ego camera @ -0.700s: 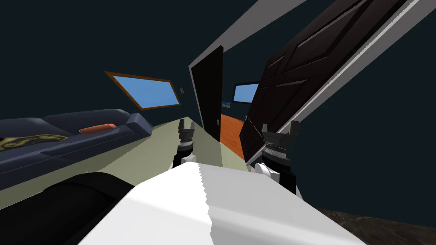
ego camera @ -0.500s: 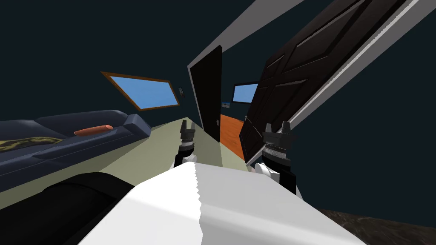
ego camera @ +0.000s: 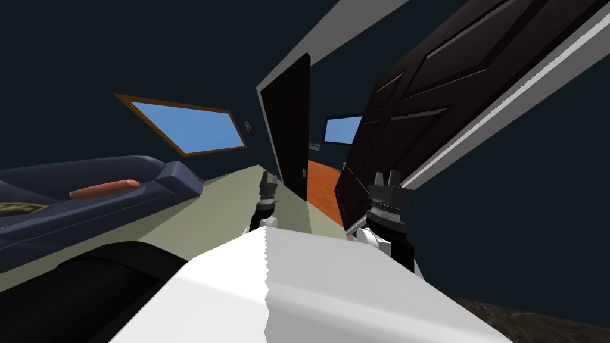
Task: Push the door open
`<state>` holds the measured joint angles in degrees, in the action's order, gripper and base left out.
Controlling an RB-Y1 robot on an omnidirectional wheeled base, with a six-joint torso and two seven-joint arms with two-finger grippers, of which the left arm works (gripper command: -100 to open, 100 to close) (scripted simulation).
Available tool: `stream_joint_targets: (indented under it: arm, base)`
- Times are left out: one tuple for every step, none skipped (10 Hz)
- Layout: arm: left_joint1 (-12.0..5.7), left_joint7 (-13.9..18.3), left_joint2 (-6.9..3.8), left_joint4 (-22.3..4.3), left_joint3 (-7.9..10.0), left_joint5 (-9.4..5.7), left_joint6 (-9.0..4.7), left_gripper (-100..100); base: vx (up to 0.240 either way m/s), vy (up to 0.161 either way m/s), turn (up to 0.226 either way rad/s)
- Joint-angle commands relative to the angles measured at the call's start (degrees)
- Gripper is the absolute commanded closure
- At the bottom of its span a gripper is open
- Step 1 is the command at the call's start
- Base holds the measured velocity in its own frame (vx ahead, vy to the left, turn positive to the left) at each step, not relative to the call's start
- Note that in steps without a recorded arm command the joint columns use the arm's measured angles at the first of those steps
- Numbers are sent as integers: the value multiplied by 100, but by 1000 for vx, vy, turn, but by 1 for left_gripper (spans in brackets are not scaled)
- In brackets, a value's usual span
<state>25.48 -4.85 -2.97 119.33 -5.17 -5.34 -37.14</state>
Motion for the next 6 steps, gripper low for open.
stream_joint_targets:
  arm:
    - [-11, 8, -8, -165, -70, 31, -26, -100]
    - [-46, 19, -22, -287, -91, 41, -34, -100]
    - [-83, 31, -36, -416, -112, 51, -44, -100]
    - [-125, 44, -49, -559, -136, 63, -54, -100]
    - [-166, 58, -62, -701, -160, 74, -64, -100]
    - [-207, 71, -75, -844, -184, 85, -75, -100]
  base:
    - [89, 63, -45]
    - [96, 54, -68]
    - [95, 42, -69]
    - [100, 43, -69]
    - [91, 59, -68]
    - [81, 55, -94]
